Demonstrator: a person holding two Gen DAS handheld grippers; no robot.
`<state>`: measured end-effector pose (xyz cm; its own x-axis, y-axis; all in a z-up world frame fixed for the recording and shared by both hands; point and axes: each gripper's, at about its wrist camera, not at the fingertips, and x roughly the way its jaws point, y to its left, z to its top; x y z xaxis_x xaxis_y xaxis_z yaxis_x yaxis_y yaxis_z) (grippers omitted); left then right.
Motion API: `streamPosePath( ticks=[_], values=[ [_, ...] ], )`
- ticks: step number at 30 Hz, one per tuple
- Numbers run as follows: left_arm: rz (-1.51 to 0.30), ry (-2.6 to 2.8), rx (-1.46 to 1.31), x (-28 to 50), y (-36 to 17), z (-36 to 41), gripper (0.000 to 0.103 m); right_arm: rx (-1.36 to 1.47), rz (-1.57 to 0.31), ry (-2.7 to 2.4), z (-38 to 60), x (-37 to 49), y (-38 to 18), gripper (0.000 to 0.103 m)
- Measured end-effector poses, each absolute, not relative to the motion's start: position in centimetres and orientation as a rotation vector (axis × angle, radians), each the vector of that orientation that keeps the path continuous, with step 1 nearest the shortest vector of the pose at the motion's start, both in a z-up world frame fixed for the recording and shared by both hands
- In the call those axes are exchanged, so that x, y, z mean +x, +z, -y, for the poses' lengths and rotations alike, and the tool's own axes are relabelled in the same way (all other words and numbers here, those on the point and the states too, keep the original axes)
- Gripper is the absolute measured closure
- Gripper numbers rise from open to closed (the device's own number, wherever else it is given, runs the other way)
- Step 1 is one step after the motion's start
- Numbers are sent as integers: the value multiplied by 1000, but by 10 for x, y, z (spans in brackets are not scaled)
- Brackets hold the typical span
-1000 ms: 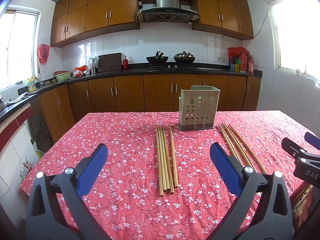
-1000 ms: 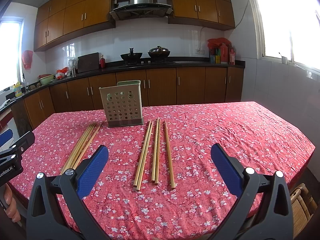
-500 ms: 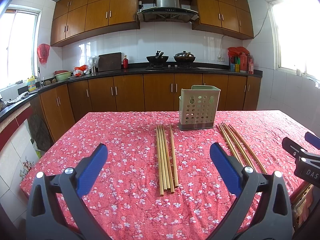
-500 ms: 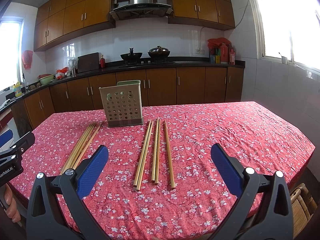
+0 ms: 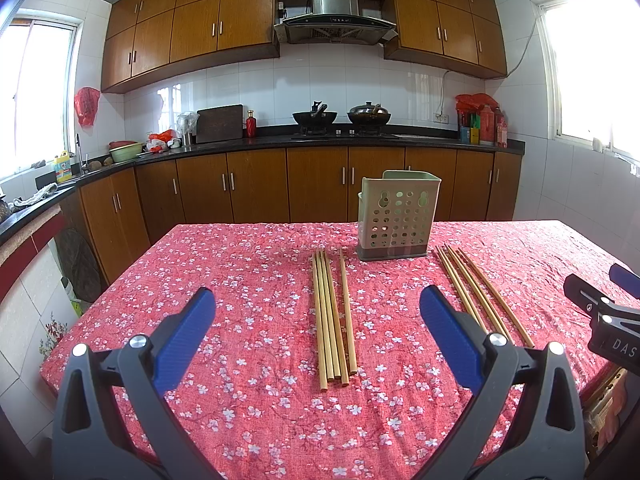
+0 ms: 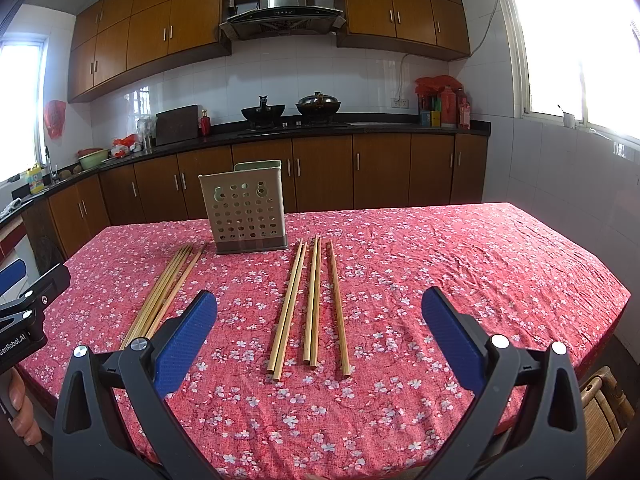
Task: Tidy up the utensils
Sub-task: 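Lower the left tool onto one bamboo chopstick and close it while the right tool grasps another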
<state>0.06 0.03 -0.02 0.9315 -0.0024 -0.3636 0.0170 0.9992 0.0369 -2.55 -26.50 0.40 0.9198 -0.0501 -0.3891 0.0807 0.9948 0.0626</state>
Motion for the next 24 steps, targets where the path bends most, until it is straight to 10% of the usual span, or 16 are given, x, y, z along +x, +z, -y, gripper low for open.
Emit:
streamPosePath(
  ticks=[24],
  values=[
    [-651, 59, -56, 64, -41, -42, 4, 187, -675, -133, 303, 40, -36, 11]
  ],
)
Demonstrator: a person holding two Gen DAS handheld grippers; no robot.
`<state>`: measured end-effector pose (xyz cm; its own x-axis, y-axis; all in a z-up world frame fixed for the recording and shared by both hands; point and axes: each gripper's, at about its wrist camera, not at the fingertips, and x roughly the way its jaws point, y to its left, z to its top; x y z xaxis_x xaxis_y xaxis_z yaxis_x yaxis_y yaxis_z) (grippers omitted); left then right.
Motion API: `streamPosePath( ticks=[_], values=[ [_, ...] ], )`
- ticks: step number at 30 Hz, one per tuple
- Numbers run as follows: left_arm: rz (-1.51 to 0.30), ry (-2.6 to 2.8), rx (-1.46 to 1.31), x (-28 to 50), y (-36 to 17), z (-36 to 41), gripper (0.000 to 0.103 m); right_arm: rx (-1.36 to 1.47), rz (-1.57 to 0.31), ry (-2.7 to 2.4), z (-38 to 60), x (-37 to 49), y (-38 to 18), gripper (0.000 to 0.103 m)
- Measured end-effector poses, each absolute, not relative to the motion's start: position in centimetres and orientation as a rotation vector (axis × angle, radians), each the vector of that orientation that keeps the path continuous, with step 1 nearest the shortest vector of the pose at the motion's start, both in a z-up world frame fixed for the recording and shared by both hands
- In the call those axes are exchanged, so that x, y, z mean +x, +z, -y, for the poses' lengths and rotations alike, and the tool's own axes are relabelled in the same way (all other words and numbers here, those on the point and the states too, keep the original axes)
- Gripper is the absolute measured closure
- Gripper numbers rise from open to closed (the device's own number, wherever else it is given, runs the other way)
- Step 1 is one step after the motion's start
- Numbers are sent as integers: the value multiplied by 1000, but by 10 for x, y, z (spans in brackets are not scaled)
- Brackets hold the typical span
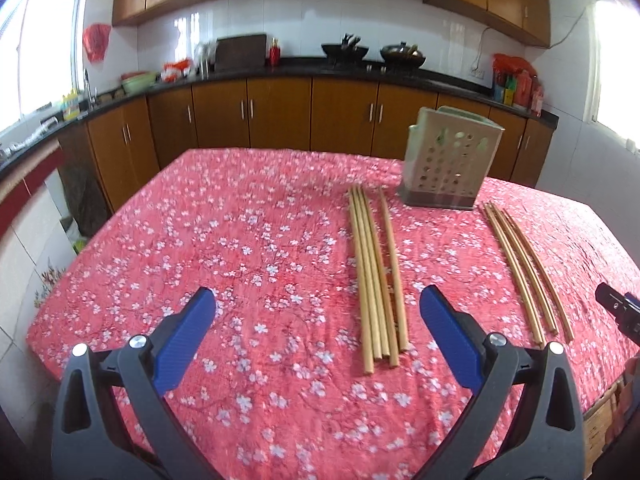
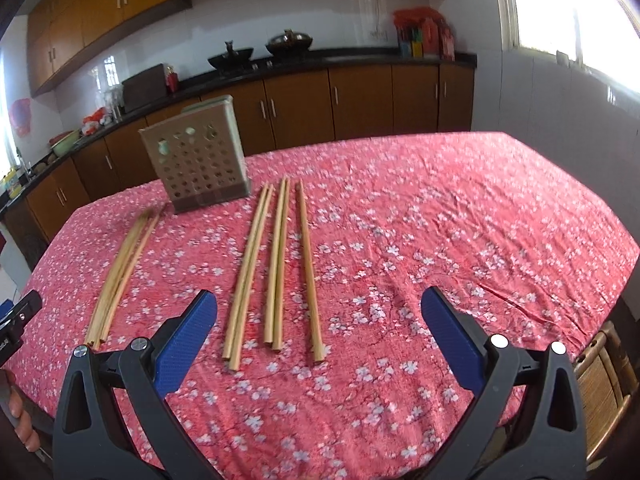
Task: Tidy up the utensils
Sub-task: 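Lower the left tool onto one bamboo chopstick and close it while the right tool grasps another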
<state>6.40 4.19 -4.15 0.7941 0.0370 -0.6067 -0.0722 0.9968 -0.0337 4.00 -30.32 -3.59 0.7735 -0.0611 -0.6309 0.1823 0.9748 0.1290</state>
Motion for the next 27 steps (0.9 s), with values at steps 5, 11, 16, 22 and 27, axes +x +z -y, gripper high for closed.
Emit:
streamPosePath(
  ticks=[5, 11, 16, 22, 27],
  values=[
    [-698, 40, -75, 91, -45, -51, 4, 224, -795, -90, 311, 79, -53, 47],
    [-788, -57, -35, 121, -58, -40, 43, 196, -905, -52, 304, 112, -74, 71],
    [-886, -107, -32, 142, -77, -32, 64, 169, -902, -56, 306, 117, -77, 74],
    [-922, -127, -7, 147, -85, -29, 73, 142, -895, -57, 307, 115, -76, 76],
    [-936, -107, -17, 155, -86, -34, 75, 129, -889, -61, 302, 131, -82, 76]
  ],
)
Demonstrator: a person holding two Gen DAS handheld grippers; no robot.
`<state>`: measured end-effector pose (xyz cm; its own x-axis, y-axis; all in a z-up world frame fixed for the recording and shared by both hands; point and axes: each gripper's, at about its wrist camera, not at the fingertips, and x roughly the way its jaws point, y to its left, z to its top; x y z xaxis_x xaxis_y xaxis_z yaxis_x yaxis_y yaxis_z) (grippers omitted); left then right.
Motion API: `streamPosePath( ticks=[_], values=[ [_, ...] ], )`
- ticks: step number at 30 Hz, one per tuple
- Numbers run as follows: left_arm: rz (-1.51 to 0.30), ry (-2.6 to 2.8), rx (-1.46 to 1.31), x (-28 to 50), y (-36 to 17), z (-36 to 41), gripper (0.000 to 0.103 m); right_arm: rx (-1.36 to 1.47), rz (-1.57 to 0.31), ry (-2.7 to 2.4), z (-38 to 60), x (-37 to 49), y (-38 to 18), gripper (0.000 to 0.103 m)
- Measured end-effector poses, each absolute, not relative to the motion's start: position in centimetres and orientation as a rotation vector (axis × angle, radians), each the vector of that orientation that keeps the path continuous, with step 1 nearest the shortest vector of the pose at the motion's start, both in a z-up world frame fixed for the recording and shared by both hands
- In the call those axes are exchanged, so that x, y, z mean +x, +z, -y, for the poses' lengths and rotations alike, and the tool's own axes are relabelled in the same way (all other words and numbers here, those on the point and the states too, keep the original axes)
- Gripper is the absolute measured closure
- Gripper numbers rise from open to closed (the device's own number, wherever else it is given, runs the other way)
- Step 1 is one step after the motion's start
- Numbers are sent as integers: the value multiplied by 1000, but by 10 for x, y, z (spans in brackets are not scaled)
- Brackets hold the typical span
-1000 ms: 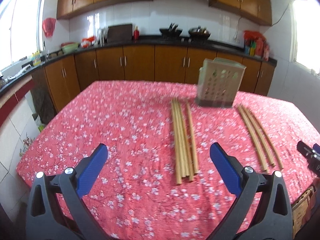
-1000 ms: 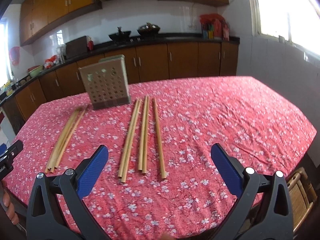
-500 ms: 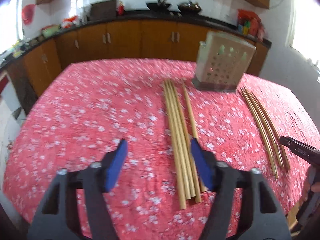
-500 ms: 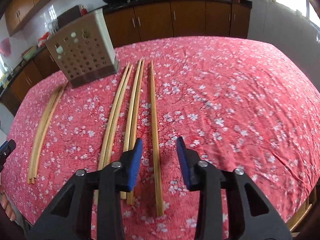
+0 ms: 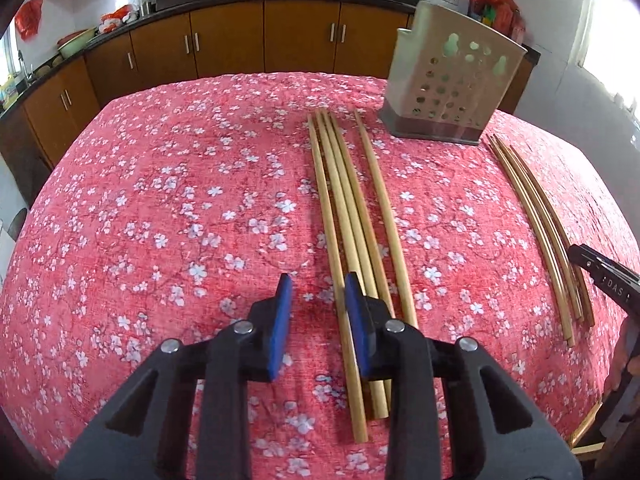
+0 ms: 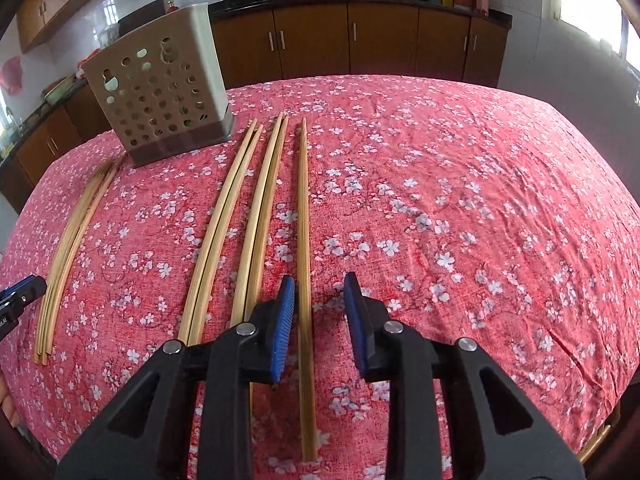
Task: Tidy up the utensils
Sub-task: 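Lower the left tool onto one bamboo chopstick and close it while the right tool grasps another, then lift the left tool's chopstick over the beige holder while the right tool carries its chopstick there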
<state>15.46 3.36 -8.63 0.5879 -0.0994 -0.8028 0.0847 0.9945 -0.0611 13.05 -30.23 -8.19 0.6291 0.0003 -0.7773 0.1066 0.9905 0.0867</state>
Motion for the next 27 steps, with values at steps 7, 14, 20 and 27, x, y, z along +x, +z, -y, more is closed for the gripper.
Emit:
streamPosePath(
  ticks=[7, 14, 20, 27],
  values=[
    [-955, -102, 14, 154, -88, -28, 92, 129, -890, -51, 303, 126, -81, 76],
    [-935, -94, 44, 158, -90, -27, 95, 98, -872, -44, 303, 122, -83, 87],
    [-928, -76, 27, 185, -89, -41, 95, 92, -865, -53, 313, 142, -83, 95],
    [-908, -66, -24, 215, -89, -58, 95, 117, -860, -102, 331, 175, -83, 95]
  ],
)
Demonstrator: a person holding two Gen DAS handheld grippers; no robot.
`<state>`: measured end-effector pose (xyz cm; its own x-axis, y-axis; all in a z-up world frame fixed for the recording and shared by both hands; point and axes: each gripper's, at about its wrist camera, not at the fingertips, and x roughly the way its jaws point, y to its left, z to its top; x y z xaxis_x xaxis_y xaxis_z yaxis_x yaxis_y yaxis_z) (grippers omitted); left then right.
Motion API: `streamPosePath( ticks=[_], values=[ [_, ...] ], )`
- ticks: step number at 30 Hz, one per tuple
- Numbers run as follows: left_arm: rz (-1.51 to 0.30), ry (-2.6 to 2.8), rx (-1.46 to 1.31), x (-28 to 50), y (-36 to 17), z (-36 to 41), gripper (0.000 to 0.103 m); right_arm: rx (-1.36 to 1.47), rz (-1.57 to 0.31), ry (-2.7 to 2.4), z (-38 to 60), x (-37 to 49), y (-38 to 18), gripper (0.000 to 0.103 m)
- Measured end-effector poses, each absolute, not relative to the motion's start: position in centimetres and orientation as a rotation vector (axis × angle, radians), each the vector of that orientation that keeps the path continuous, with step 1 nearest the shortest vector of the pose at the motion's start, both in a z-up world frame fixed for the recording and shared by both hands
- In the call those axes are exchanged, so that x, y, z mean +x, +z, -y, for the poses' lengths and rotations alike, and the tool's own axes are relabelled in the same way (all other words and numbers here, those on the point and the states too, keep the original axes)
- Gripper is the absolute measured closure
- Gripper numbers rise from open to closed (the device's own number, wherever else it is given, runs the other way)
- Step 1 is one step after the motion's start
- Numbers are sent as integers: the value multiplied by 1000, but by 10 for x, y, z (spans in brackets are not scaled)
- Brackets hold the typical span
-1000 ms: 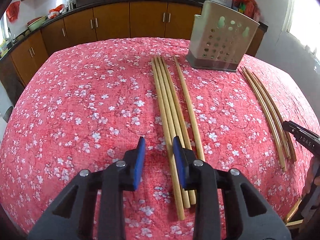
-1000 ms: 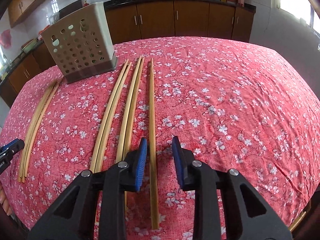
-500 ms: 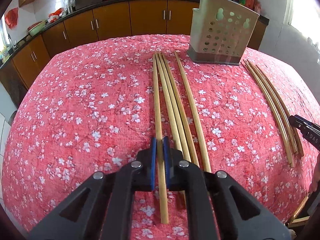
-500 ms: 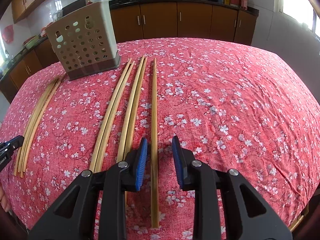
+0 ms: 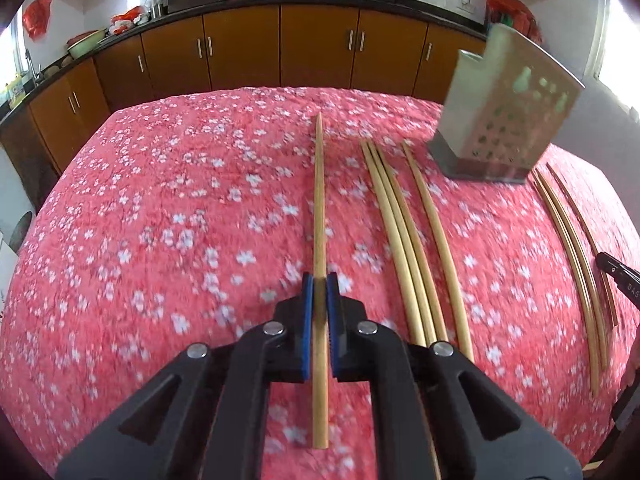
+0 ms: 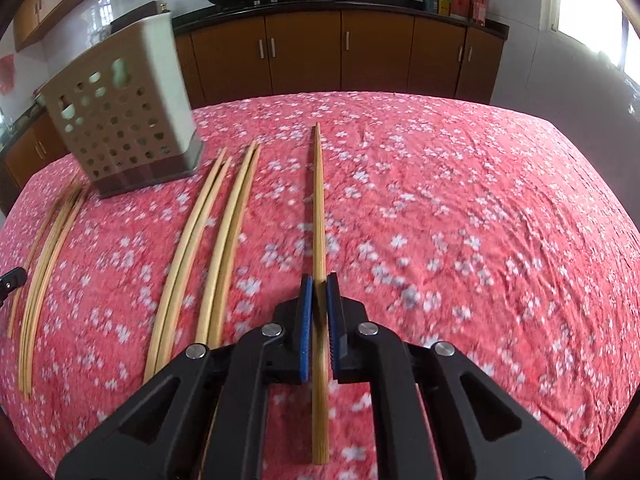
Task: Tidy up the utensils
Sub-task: 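Lift the left tool's chopstick over the beige holder while the right tool carries its chopstick there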
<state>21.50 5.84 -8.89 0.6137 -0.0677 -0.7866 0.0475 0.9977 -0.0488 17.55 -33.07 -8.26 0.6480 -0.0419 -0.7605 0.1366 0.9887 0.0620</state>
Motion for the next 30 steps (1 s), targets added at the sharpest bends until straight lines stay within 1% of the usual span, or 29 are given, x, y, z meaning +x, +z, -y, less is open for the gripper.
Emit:
streamPosePath(
  ticks=[5, 15, 23, 27, 29, 30],
  values=[
    [-910, -82, -49, 209, -86, -67, 95, 126, -864, -95, 335, 178, -83, 95],
    [-893, -53, -24, 181, -86, -68, 95, 144, -861, -77, 336, 145, -87, 94],
    [-897, -41, -8, 169, -85, -69, 94, 156, -857, -65, 337, 124, -88, 90],
    [-893, -38, 5, 165, -85, -68, 95, 130, -862, -67, 329, 127, -84, 91],
    [-893, -43, 1, 166, -85, -69, 95, 135, -862, -60, 328, 129, -84, 95],
    [-893, -45, -1, 167, -85, -69, 95, 138, -861, -59, 328, 130, -84, 95]
  ],
)
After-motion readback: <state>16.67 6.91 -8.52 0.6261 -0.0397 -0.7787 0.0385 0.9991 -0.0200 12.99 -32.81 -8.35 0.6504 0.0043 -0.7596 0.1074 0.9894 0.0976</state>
